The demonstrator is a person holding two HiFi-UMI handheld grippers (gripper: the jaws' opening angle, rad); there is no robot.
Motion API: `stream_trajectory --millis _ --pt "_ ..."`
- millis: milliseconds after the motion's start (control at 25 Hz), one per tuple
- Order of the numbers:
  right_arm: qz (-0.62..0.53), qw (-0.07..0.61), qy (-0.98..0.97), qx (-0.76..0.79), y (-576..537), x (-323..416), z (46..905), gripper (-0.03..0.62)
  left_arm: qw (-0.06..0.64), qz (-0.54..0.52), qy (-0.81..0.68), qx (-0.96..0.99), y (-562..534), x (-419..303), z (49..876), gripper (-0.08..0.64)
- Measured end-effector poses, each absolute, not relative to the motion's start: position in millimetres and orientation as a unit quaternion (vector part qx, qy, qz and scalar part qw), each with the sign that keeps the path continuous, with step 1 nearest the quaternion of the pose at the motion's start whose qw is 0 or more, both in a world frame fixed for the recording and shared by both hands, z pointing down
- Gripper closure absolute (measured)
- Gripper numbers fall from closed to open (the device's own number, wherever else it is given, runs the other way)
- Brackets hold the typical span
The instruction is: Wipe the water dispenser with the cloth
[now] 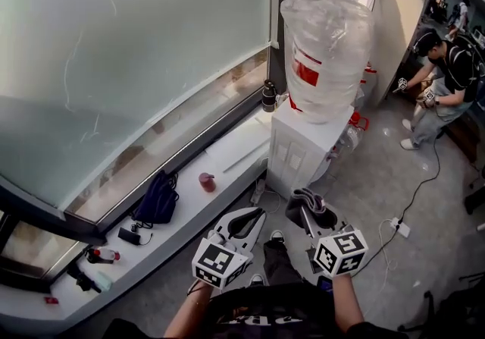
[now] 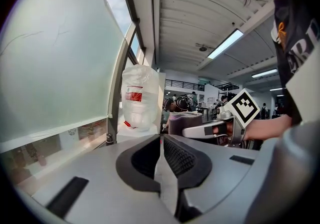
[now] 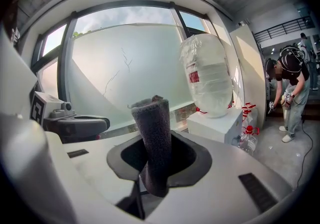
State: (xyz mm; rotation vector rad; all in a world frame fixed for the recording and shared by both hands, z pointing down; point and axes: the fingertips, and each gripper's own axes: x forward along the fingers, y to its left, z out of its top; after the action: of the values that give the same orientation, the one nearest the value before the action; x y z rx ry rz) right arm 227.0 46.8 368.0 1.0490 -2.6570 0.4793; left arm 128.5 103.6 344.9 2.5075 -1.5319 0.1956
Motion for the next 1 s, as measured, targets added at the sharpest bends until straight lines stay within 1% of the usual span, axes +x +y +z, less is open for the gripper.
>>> stream_trajectory --millis 240,560,800,1000 --pt "0.167 0.132 -0.914 0.345 -34 196 383 0.489 0.098 0.072 -0.544 0.831 36 98 350 0.529" --pt "0.189 0.125 -0.918 0.325 -137 158 388 0.489 0.096 0.076 -0.563 0.817 -60 73 341 0.529" --pt "0.218 0.125 -0.907 0.338 -193 132 411 0.489 0.102 0.078 -0.576 0.808 -99 54 342 0.529" --pt "0.248 0.120 -0.884 0.377 -227 110 434 0.489 0.101 0.083 -0.573 0.809 -114 25 345 0.529"
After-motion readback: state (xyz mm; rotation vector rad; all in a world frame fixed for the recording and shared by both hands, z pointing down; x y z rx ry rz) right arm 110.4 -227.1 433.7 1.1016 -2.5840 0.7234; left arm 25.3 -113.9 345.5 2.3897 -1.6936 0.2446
